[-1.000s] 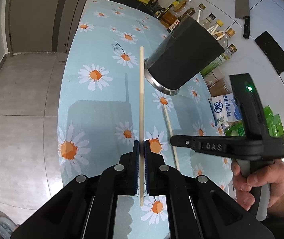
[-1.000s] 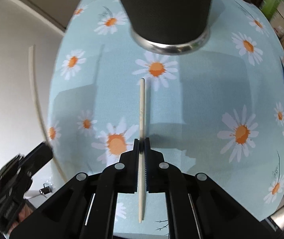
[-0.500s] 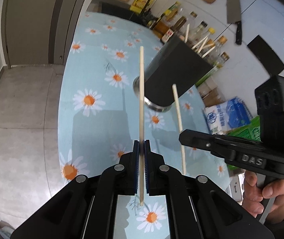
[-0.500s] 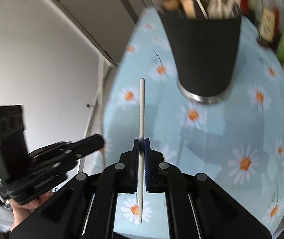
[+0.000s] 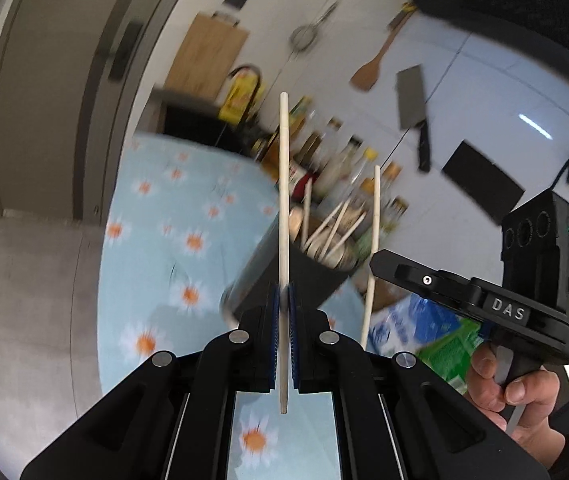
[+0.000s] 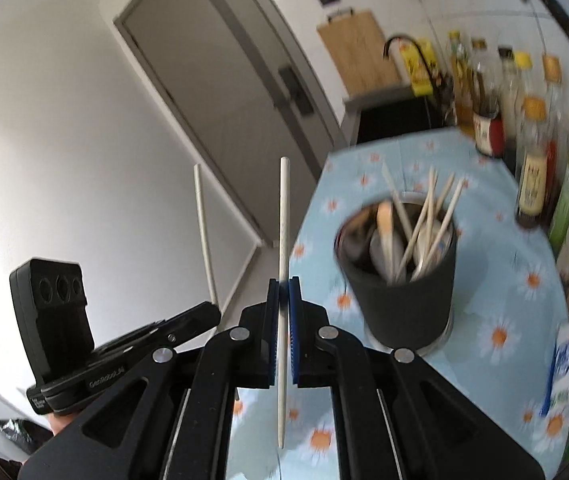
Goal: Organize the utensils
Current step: 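Carry both chopsticks over the black holder and open both tools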
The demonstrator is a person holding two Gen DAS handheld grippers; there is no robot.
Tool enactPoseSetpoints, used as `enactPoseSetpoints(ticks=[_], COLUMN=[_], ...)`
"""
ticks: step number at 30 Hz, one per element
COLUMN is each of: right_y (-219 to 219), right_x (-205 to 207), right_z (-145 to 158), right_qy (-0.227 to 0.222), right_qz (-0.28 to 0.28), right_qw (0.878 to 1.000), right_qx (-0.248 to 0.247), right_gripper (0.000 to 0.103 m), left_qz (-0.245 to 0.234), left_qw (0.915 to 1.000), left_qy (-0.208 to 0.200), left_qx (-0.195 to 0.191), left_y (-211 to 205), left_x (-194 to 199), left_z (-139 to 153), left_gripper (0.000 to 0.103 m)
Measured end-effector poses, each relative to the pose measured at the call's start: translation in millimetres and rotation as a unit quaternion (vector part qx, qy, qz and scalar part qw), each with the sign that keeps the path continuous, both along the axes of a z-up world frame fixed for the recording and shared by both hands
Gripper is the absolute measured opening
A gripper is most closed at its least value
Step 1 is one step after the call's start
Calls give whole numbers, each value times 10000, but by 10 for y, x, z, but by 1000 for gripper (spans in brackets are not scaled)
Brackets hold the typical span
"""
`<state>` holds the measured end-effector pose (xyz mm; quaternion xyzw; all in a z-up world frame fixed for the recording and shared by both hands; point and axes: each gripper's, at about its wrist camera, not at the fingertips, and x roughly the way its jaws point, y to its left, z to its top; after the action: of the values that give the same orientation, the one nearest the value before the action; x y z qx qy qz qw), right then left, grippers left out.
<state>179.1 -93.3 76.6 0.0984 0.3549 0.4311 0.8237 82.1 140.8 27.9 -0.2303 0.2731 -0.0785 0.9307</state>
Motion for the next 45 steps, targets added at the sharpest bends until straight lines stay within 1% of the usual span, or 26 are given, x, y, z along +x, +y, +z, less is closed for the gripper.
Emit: enactPoseSetpoints(ticks=[1, 4, 9, 12, 14, 16, 20, 21, 25, 29, 33, 37, 42, 45], right_y=[-23, -52, -88, -110, -137, -182, -248, -261, -270, -265, -283, -250, -171, -176], right_x=[50, 190, 393, 509, 558, 640, 724, 751, 837, 895, 976, 1014, 995, 1004], right_z=[64, 201, 386, 450, 469, 497, 535, 538, 516, 445, 350, 229, 138, 82], right_qy=[-46, -203, -524, -713, -760, -799, -991, -1100, -1429, -1610, -1529, -1406, -1502, -1430], right_qz=[-52, -121, -314, -458, -550, -655, -815, -862, -1087, -1185, -1282, -1196, -1161, -1178], right_qw=[10000, 9994, 9971, 9950, 9940, 9924, 9888, 9869, 9810, 9780, 9782, 9813, 9812, 9820], right_qx=[58, 256, 456, 528, 571, 662, 764, 801, 729, 598, 582, 548, 358, 363], right_gripper=[6, 6, 6, 6, 6, 6, 6, 6, 6, 6, 6, 6, 6, 6], left_qz=[11, -45, -166, -241, -278, -324, -362, -362, -393, -443, -471, -491, -524, -540], left_qw=[9999, 9996, 9985, 9976, 9964, 9952, 9934, 9926, 9909, 9896, 9903, 9911, 9923, 9935], left_qy=[-91, -260, -443, -588, -723, -873, -1056, -1124, -1246, -1305, -1243, -1122, -990, -873], left_qx=[64, 98, 257, 280, 331, 299, 283, 274, 328, 404, 399, 530, 525, 500], left_y=[-2, 9, -30, -38, -57, -57, -62, -65, -114, -183, -220, -285, -308, -304], left_x=[71, 258, 526, 632, 702, 770, 903, 940, 1065, 1151, 1216, 1259, 1282, 1286], left_z=[60, 165, 327, 430, 504, 567, 608, 613, 583, 499, 400, 269, 139, 92], left_gripper=[4, 4, 4, 4, 4, 4, 4, 4, 4, 4, 4, 4, 4, 5])
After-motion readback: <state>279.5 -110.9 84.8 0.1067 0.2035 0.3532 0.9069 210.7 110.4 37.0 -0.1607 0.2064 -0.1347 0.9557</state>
